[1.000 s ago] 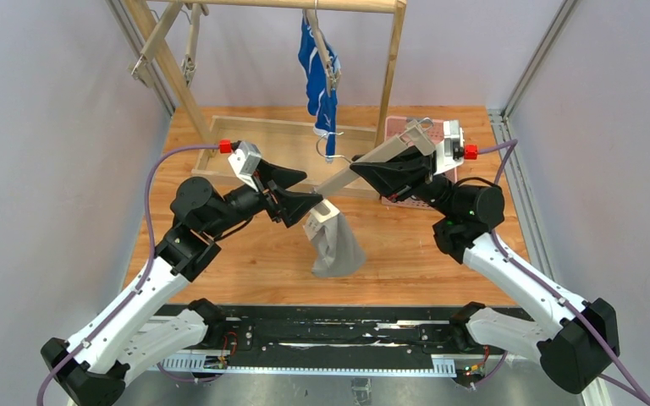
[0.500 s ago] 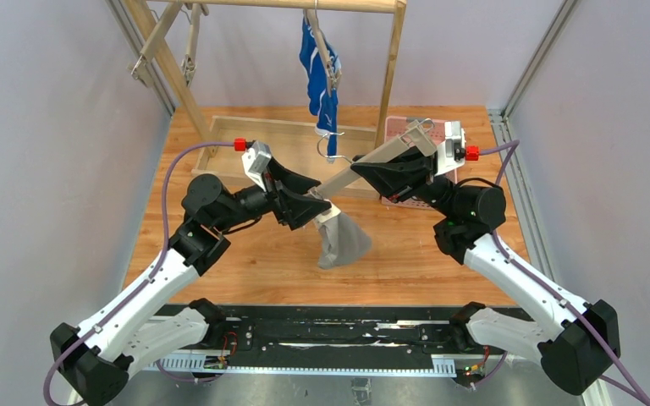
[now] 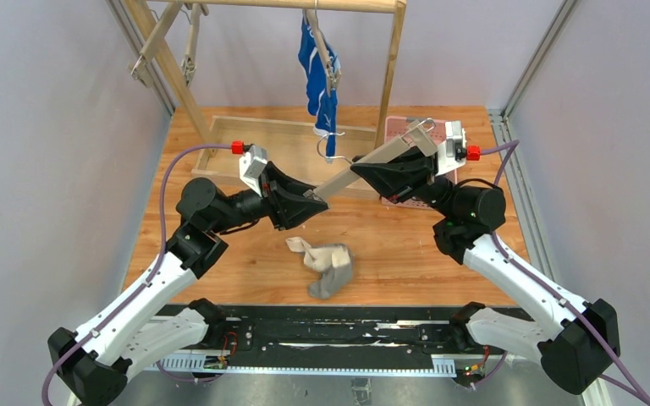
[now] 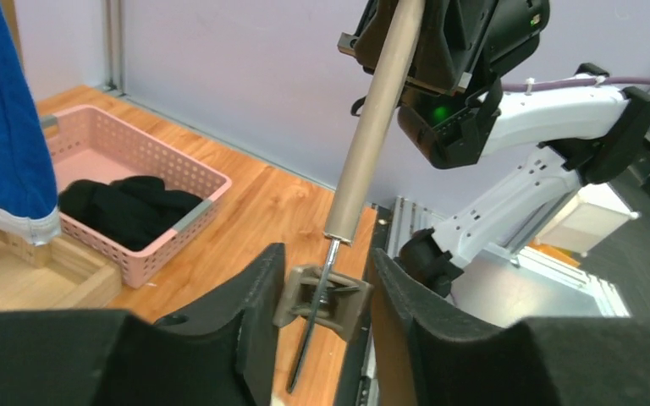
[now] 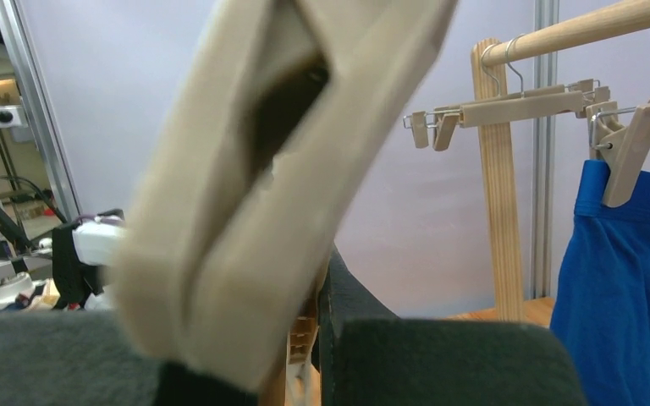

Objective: Remove the underwear clipped to the hanger

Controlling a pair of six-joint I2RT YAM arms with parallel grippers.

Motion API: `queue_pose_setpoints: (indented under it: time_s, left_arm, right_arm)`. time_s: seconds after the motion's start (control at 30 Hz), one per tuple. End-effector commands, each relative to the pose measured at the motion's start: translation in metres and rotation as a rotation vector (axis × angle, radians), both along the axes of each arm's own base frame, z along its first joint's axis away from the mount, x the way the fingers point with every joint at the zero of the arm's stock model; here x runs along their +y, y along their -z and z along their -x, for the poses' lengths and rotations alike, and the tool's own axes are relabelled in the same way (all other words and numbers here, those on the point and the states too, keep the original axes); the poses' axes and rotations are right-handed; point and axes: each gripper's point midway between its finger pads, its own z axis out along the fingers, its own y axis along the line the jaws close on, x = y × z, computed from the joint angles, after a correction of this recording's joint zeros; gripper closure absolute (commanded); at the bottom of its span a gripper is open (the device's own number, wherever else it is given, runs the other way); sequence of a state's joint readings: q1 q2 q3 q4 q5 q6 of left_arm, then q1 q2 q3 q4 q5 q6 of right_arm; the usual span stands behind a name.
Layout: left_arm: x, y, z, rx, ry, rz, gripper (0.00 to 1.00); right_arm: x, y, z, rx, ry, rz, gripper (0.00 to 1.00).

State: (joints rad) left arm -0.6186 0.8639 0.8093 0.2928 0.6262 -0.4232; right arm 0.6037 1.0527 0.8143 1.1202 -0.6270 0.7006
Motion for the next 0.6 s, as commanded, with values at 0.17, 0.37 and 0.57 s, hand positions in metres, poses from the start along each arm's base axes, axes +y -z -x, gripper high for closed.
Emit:
queue_pose_setpoints:
  time_s: [0.17, 0.37, 0.57]
  left_arm:
    - [0.015, -0.044, 0.016, -0.124, -0.029, 0.050, 0.23]
    - [0.013, -0.054, 0.018, -0.168, -0.006, 0.014, 0.26]
    - [-0.002, -0.045, 0.009, -0.142, 0.053, -0.037, 0.33]
  right_arm:
    - [-0.003, -0.010, 0.010, -0.047, -0.013, -0.021, 1.00]
    - [0.004, -0.010, 0.015, -0.048, -0.043, -0.012, 0.99]
    - [0.013, -0.013, 0.022, -0.058, -0.079, -0.004, 0.99]
